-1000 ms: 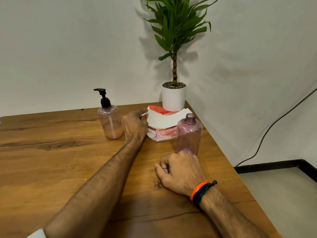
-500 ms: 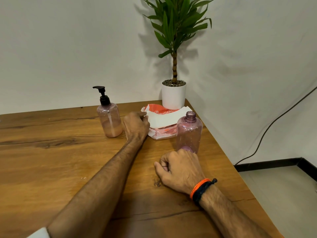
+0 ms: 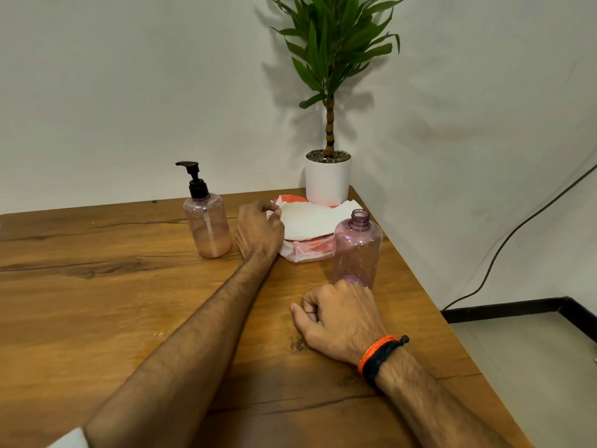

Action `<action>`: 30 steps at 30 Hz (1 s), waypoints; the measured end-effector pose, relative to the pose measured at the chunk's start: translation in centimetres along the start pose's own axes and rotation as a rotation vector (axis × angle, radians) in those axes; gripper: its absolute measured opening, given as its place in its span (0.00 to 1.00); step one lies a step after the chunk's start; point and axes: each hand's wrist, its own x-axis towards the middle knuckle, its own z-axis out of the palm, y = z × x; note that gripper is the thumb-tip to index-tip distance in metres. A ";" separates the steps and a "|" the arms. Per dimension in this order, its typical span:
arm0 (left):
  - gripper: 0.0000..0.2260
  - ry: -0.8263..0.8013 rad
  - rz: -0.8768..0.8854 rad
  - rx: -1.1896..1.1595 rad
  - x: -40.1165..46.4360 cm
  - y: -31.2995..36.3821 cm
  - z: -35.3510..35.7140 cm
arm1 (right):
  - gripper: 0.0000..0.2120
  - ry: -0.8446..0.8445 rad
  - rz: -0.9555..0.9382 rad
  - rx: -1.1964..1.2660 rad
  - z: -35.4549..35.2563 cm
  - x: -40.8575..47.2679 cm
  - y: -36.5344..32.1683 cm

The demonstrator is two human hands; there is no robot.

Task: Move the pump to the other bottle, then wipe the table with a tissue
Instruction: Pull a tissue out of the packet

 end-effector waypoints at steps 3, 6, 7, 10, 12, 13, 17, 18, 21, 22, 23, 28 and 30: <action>0.05 0.007 -0.086 -0.126 0.7 0.5 -0.3 | 0.21 -0.002 0.005 0.001 0.1 0.0 0.0; 0.08 -0.002 -0.178 -0.225 1.0 0.5 -0.8 | 0.21 0.004 0.005 -0.015 0.0 0.0 0.0; 0.07 0.006 -0.199 -0.250 0.9 0.5 -1.1 | 0.21 0.001 0.007 -0.017 0.1 0.0 0.0; 0.09 0.030 -0.219 -0.277 0.4 0.7 -2.4 | 0.21 -0.011 0.024 -0.019 0.0 0.0 -0.1; 0.08 0.017 -0.211 -0.296 -0.1 0.8 -3.4 | 0.21 -0.008 0.032 -0.023 0.0 0.0 -0.1; 0.06 -0.003 -0.210 -0.336 -0.4 0.9 -4.2 | 0.21 -0.004 0.035 -0.029 -0.1 0.0 -0.3; 0.07 -0.052 -0.230 -0.416 -1.9 0.9 -7.2 | 0.22 0.007 0.043 -0.039 -0.1 -0.1 -0.4; 0.07 -0.056 -0.236 -0.444 -2.3 0.7 -8.3 | 0.22 0.004 0.046 -0.043 -0.1 -0.2 -0.5; 0.06 -0.102 -0.333 -0.599 -3.6 0.2 -11.0 | 0.21 -0.009 0.074 -0.042 -0.2 -0.2 -0.8; 0.05 -0.113 -0.372 -0.649 -4.0 0.0 -11.7 | 0.21 -0.016 0.099 -0.027 -0.3 0.0 -1.0; 0.05 -0.115 -0.406 -0.693 -4.5 -0.3 -12.6 | 0.20 -0.024 0.125 0.002 -0.4 0.0 -1.5; 0.06 -0.079 -0.546 -0.835 -6.5 -1.4 -15.8 | 0.20 -0.048 0.357 0.718 -0.3 1.4 -6.2; 0.06 -0.047 -0.571 -0.852 -7.2 -1.9 -17.0 | 0.22 -0.036 0.470 1.098 -0.2 2.4 -8.7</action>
